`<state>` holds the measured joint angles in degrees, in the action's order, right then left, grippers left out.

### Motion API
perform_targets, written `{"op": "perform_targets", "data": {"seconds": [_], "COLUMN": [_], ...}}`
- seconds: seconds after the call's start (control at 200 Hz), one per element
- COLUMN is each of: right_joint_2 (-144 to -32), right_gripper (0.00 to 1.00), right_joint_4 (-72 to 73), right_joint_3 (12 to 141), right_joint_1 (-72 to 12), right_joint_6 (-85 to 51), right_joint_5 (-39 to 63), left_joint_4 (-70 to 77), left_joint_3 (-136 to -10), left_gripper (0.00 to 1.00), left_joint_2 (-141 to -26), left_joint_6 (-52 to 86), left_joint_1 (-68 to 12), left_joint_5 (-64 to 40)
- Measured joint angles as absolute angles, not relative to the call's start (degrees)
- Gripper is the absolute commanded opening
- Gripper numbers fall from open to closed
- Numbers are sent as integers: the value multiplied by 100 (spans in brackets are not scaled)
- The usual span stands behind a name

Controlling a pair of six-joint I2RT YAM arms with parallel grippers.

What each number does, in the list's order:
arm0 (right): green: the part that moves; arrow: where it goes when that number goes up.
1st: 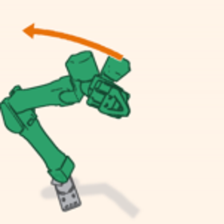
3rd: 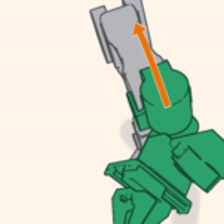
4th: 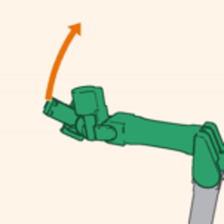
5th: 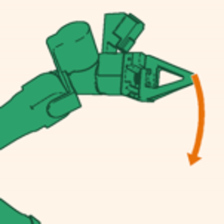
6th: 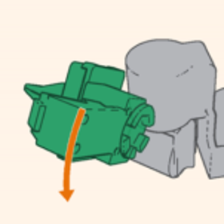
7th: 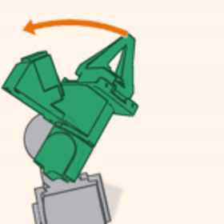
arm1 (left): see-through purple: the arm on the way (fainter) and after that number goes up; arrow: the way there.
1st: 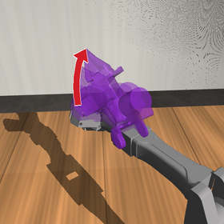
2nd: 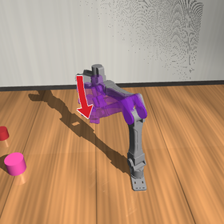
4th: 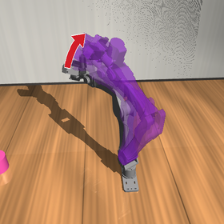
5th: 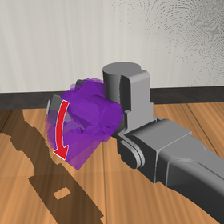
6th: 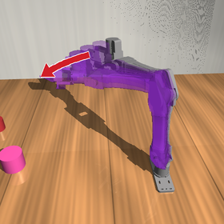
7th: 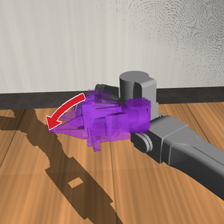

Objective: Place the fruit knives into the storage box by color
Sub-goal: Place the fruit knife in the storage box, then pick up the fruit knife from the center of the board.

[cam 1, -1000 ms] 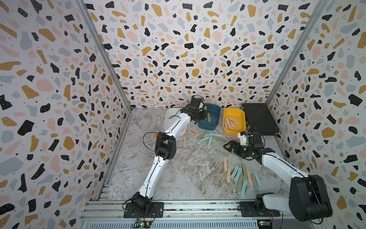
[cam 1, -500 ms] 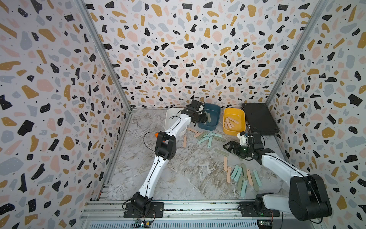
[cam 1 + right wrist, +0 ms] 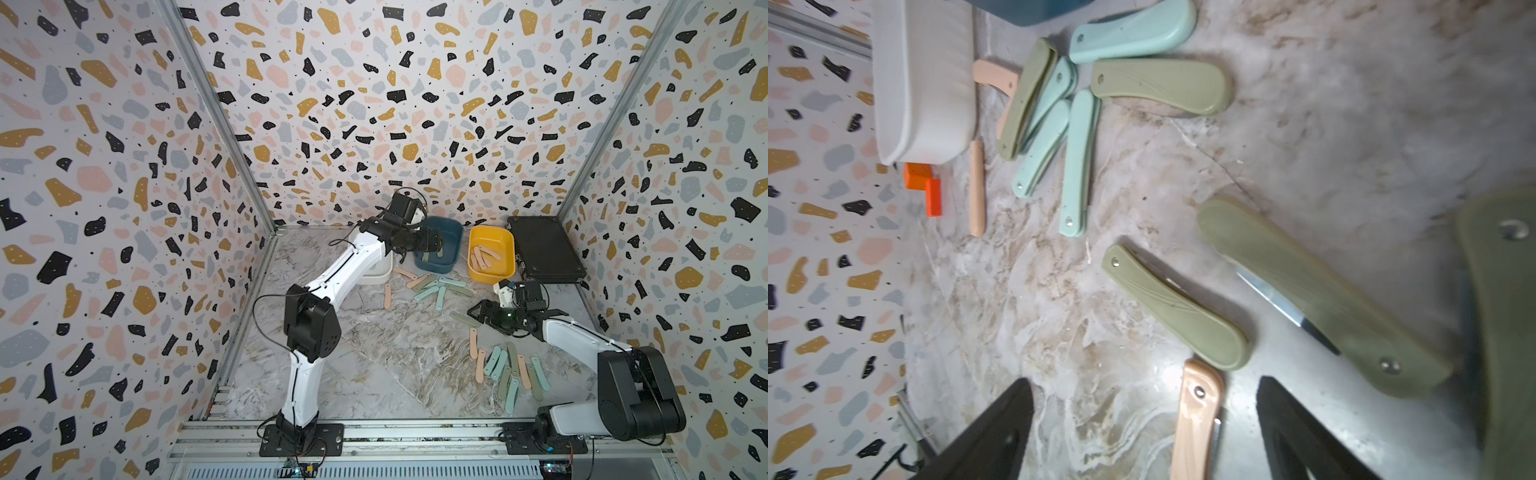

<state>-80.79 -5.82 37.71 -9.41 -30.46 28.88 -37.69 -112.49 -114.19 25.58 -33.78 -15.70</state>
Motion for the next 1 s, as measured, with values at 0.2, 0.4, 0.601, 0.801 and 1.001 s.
{"op": "perform_targets", "data": {"seconds": [0.2,0.4,0.601,0.801,1.001], "right_joint_2": [-8700,-8912,-9017,-9015,-9054], "right_gripper": [73,68,60,48,45], "right_joint_4": [-729,-714,-749,-904,-1448], "right_joint_3": [4016,4211,4320,4338,4582], "right_joint_1": [-1013,-1306,-1682,-1984,-2458], "right_joint_6": [-2792,-2674,-2541,-2456,-2265], "right_joint_5": [2613,2427,2154,1887,1350], "left_joint_4": [-3800,-3975,-4042,-4036,-4071], "left_joint_3": [-9765,-9054,-8927,-8711,-8403], "left_gripper": [99,99,99,99,99], "left_joint_2": [-11043,-10923,-10538,-10322,-10241], "left_joint_6": [2724,2722,2698,2703,2703], "left_joint_1": [-3719,-3697,-3686,-3664,-3610], "left_joint_5": [-1817,-1859,-1852,-1876,-1850]}}
